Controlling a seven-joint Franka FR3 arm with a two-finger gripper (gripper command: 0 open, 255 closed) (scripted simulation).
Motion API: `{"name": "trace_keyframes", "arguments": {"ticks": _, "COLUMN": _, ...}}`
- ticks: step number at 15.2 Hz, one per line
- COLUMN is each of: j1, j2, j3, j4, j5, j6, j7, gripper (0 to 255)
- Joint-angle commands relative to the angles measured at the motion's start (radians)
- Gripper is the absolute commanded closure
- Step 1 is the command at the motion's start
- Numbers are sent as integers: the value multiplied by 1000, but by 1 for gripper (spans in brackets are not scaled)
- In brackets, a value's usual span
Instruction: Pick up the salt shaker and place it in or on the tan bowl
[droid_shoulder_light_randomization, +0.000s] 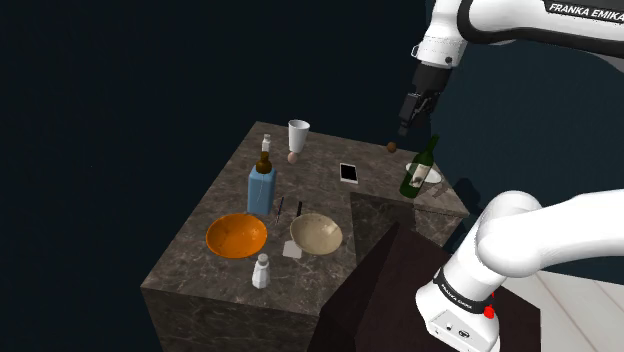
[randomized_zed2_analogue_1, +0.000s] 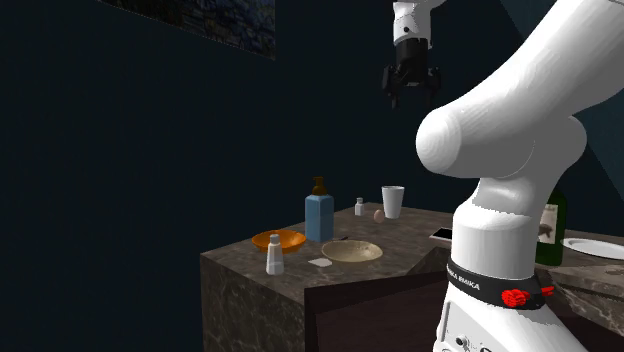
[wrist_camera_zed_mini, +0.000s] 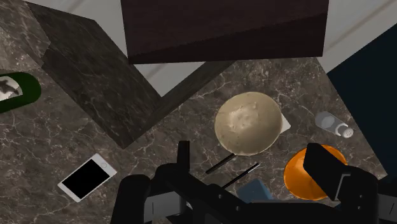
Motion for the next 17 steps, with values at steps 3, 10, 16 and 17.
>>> {"name": "trace_keyframes", "arguments": {"ticks": 3, "j1": 11, "j2": 2, "j3": 25, "j4": -49, "j5": 25, "j6": 53, "j7": 34, "gripper": 0}}
{"name": "trace_keyframes", "arguments": {"ticks": 10, "j1": 60, "j2": 57, "j3": 117, "j4": -186, "j5": 113, "j6": 255, "j7": 148, "gripper": 0}}
{"name": "trace_keyframes", "arguments": {"ticks": 16, "j1": 107, "j2": 168, "j3": 201, "j4": -253, "j5": 185, "j6": 448, "j7": 240, "gripper": 0}}
{"name": "trace_keyframes", "arguments": {"ticks": 17, "j1": 115, "j2": 193, "j3": 216, "j4": -259, "j5": 196, "j6": 482, "j7": 255, "gripper": 0}}
